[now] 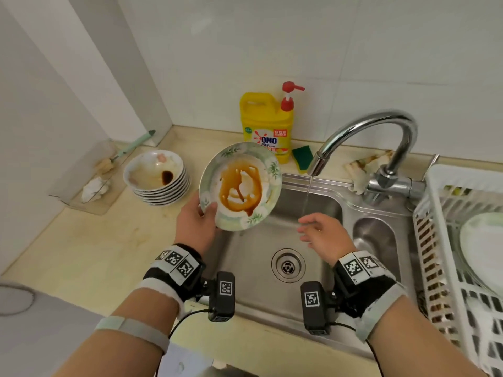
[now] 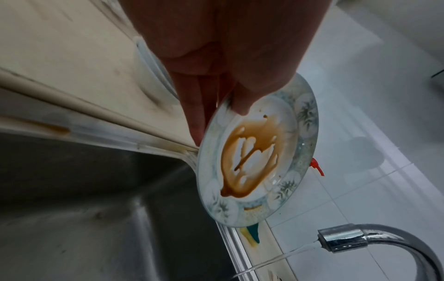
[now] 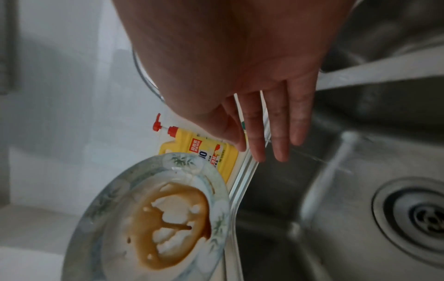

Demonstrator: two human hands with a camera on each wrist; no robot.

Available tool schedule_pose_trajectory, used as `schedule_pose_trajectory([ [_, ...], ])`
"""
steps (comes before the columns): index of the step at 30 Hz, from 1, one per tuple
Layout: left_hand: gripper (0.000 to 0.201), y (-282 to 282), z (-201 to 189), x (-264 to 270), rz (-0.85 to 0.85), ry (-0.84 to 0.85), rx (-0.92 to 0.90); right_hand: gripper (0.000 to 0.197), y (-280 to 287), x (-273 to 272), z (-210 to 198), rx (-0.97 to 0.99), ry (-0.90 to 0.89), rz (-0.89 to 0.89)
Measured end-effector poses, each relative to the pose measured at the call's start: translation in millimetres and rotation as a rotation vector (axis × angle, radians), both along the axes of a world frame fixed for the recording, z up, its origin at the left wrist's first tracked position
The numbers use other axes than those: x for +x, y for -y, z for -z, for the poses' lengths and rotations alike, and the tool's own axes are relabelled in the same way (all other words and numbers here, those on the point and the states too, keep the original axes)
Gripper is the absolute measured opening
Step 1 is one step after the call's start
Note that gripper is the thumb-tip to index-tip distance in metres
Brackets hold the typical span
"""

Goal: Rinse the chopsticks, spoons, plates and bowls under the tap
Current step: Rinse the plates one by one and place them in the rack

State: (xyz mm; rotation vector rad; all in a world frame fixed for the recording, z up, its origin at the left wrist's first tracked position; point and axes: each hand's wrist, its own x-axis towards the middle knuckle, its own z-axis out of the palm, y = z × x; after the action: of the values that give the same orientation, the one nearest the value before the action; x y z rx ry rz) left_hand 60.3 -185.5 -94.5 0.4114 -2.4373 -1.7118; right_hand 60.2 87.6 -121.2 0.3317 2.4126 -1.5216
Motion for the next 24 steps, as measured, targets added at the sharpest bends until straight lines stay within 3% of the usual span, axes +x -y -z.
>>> schedule_pose_trajectory([
  [4,0.025,1.9,-2.3,-6.3,0.021,-0.072,-0.118,0.019,-3.4,0.5,-5.3,0.179,-0.063,-0.061],
  [14,0.030,10.7,-15.2,-24.0,0.154,-0.208,-0.331,0.016,6.6,2.0,-17.1,0.314,-0.065,-0.098],
  [24,0.031,10.1,-18.5,-37.9,0.182,-0.223,-0.280,0.016,-1.8,-7.0,-29.1,0.364,-0.107,-0.084],
])
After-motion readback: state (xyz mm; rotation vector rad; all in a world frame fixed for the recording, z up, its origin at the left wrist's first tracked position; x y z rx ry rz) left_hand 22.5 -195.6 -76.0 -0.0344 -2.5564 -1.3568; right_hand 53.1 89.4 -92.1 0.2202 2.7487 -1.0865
